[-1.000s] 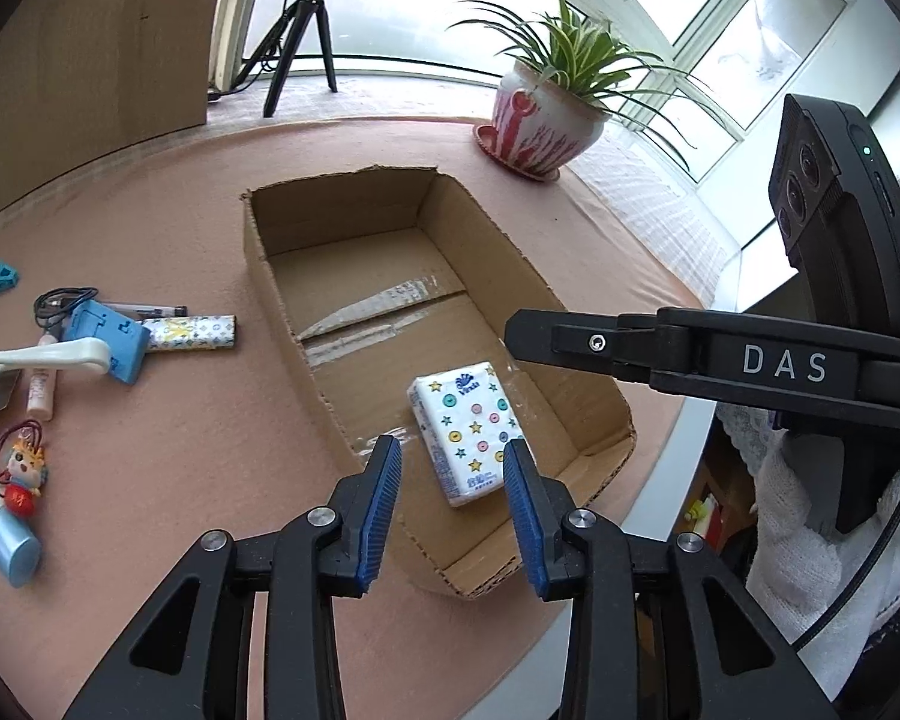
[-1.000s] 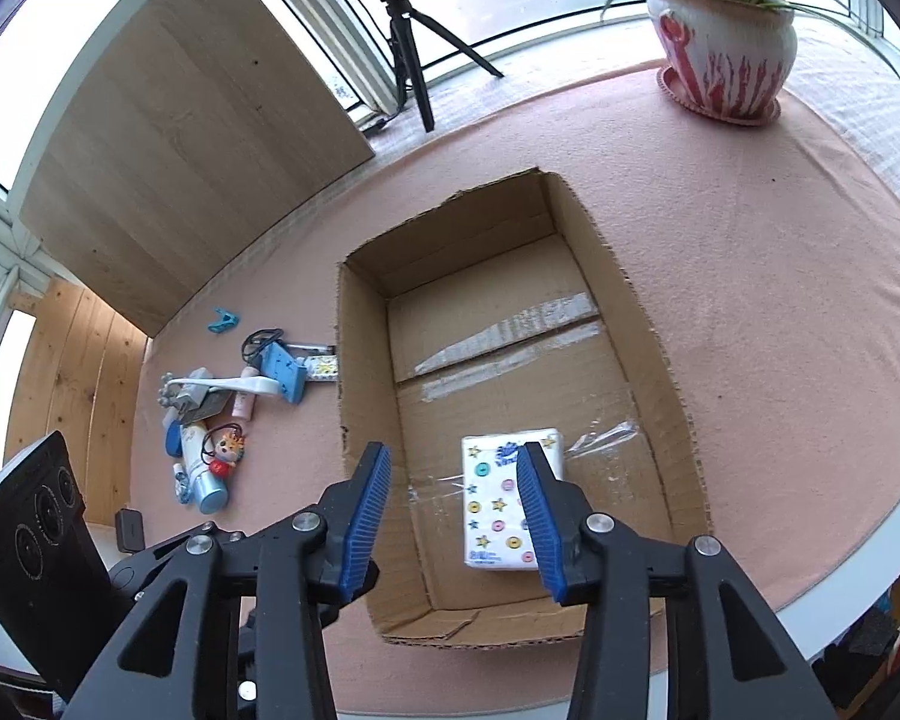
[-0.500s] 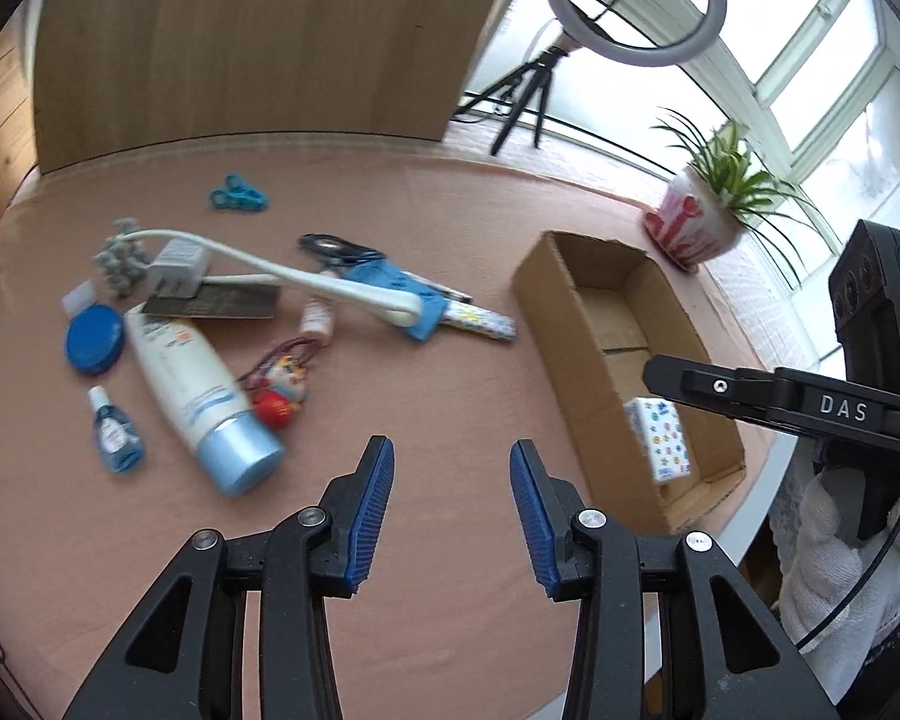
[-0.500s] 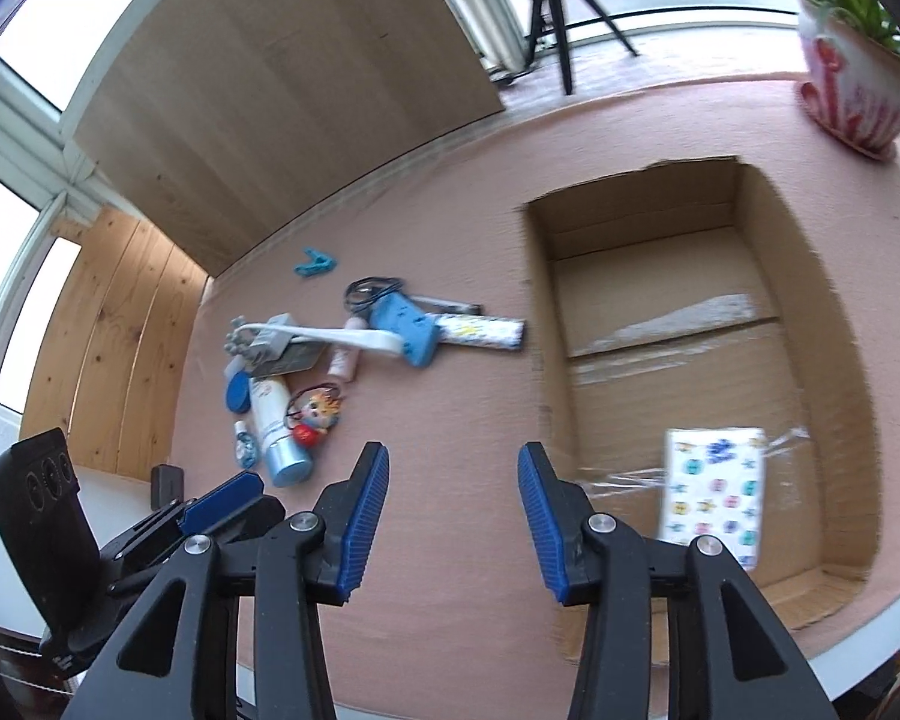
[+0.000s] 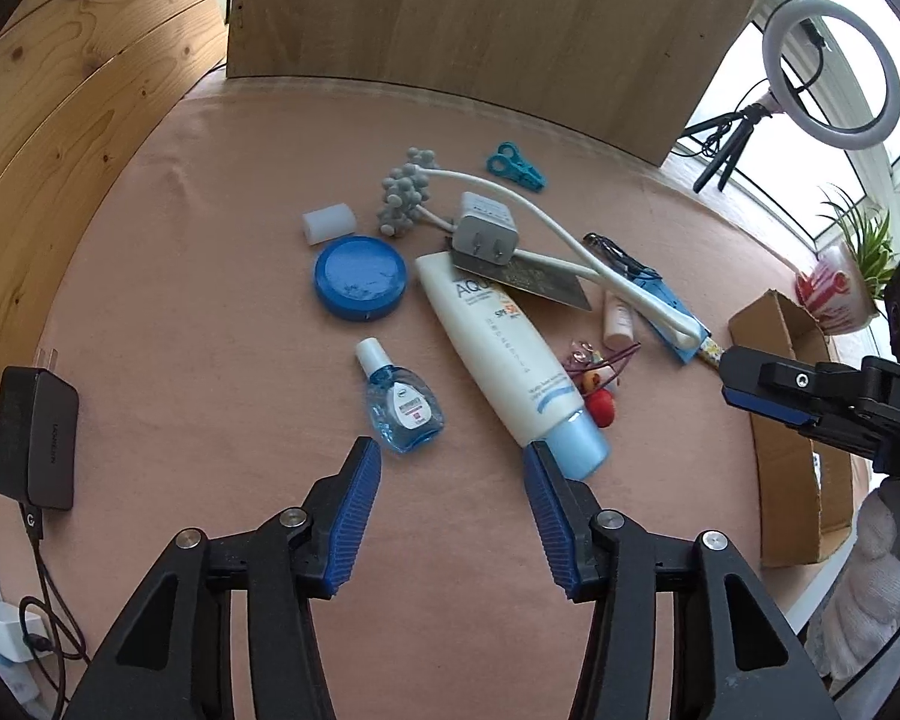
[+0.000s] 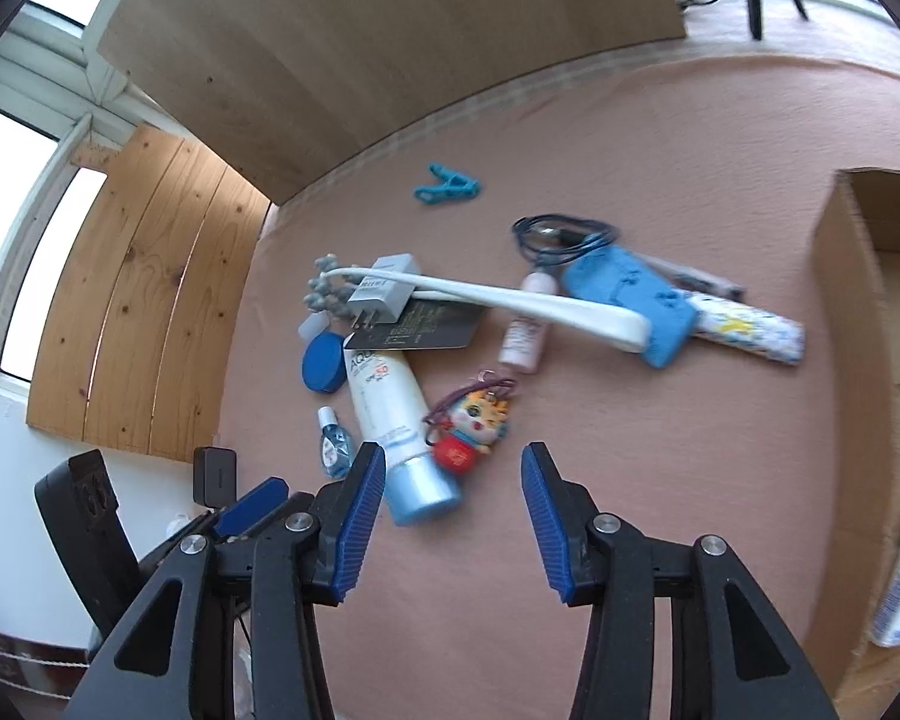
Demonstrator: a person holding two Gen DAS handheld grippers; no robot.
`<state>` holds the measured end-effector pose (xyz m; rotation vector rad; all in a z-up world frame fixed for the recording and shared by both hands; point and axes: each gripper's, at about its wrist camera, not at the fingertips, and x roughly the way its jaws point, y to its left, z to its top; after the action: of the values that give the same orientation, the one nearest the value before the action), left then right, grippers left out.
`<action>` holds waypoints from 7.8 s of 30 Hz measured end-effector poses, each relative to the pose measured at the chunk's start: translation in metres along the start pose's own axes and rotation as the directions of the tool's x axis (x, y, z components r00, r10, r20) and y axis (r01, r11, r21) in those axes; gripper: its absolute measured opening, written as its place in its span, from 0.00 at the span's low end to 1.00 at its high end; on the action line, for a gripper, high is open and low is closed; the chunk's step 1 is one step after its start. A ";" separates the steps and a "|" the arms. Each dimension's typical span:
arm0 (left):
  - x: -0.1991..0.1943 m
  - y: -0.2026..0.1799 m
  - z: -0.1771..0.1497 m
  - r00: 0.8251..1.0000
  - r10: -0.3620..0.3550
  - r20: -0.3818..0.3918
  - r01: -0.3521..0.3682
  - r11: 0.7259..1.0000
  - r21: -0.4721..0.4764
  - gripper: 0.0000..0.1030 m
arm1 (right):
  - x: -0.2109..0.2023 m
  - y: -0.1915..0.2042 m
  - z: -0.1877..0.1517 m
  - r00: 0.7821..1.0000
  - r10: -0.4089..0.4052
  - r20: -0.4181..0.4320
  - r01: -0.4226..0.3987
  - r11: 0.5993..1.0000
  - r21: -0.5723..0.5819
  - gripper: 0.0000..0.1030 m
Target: Organize objects
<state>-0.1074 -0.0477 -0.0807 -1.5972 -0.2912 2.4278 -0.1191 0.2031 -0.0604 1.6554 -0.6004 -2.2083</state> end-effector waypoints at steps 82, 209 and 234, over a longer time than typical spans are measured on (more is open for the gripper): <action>0.043 0.011 -0.001 0.993 0.114 0.007 -0.115 0.991 0.070 0.36 | -0.091 -0.043 -0.012 0.986 0.061 0.153 -0.070 0.996 0.053 0.03; -0.056 0.018 -0.024 0.993 0.051 0.108 -0.042 0.996 -0.084 0.45 | 0.094 0.030 0.066 0.954 -0.294 -0.060 0.240 0.867 -0.436 0.21; -0.005 -0.057 -0.015 1.000 -0.028 0.008 0.028 0.995 0.091 0.45 | 0.036 -0.040 -0.037 0.988 -0.095 -0.121 0.083 0.992 -0.098 0.08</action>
<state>-0.0870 0.0061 -0.0662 -1.5345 -0.2002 2.3917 -0.0936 0.2144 -0.1194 1.7883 -0.3923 -2.1375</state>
